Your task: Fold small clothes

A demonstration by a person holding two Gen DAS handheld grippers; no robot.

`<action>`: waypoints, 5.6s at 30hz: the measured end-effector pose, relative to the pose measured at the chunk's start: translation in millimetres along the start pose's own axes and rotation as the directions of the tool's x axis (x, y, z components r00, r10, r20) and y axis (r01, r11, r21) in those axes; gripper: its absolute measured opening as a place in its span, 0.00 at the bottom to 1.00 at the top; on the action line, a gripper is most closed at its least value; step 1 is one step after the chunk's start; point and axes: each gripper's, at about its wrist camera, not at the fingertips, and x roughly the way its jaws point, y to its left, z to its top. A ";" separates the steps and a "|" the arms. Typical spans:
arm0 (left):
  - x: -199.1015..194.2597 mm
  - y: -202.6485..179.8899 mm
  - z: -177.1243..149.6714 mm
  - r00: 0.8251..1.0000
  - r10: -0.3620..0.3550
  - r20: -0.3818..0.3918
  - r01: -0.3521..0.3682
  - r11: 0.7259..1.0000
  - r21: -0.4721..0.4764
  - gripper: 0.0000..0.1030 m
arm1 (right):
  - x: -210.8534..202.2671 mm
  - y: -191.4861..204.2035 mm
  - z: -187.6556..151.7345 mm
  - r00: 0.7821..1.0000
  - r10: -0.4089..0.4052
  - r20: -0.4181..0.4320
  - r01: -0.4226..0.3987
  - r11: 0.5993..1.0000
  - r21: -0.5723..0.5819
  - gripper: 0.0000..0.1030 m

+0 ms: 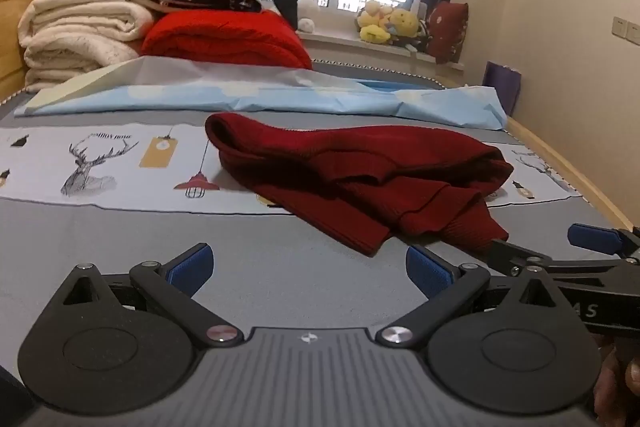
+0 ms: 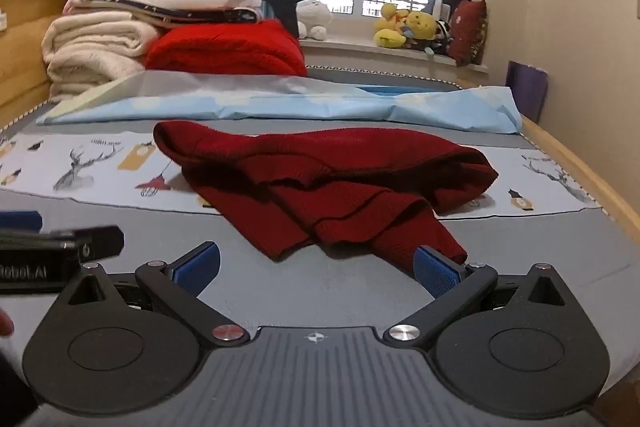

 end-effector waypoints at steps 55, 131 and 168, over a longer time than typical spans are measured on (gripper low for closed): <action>3.8 -2.6 0.7 1.000 0.008 -0.010 -0.008 1.000 0.015 0.99 | -5.4 -23.5 -7.5 1.000 -0.006 -0.009 0.006 1.000 0.021 0.99; 177.8 114.7 106.4 0.964 -0.017 -0.264 0.011 1.000 -0.026 0.05 | 56.3 -233.6 42.5 0.987 -0.148 0.070 0.100 0.885 0.456 0.55; 96.1 251.2 43.6 0.960 -0.099 -0.264 0.050 0.981 -0.185 0.04 | 166.0 -146.1 29.6 0.950 0.127 -0.284 -0.025 0.941 0.338 0.11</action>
